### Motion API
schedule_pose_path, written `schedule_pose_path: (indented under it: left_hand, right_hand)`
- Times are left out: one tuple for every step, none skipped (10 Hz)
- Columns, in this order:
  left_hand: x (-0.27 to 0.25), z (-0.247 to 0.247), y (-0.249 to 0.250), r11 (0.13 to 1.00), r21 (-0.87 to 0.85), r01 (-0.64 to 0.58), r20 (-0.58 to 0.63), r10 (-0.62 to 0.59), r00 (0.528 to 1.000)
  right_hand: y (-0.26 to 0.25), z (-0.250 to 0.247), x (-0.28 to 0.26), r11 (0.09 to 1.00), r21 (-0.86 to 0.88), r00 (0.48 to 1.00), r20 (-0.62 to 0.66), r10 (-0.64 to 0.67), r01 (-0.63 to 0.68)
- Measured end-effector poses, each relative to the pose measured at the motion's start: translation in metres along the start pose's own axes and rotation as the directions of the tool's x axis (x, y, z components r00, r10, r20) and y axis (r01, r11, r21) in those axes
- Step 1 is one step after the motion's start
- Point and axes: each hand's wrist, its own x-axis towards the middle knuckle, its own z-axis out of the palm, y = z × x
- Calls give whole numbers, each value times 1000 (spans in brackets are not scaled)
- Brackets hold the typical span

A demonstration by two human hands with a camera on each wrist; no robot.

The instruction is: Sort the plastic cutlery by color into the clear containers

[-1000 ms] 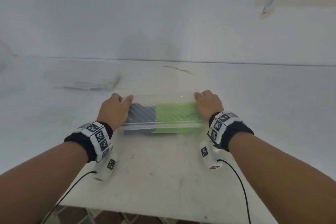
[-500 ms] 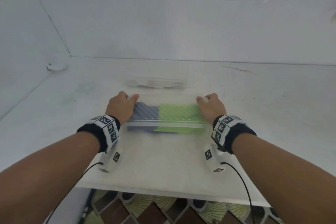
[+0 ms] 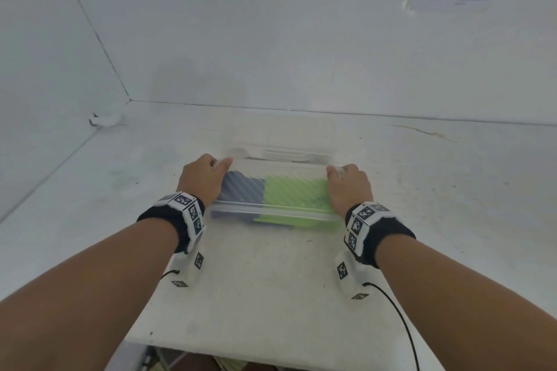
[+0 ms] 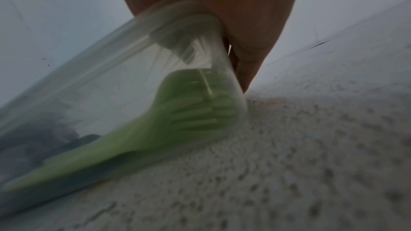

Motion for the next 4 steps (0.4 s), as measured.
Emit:
schedule_pose_path:
  left_hand:
    - [3,0,-1,1000,-6,-3,-14,3,1000]
    - [1,1,-3,1000,3,8,-16,-8,1000]
    - [1,2,-2,1000,4,-13,-29,13,1000]
    - [-4,-1,2,995,-74,67,18,-66,998]
  right_hand:
    - [-5,-3,-1,1000,-17,999,31,-26,27]
    - [-3,-4,-4,999,-24,999,44,-31,32]
    - [-1,-1,-1,1000,22,1000,13,-3,3]
    - [8,1,0,999,35,1000,10,18,-18]
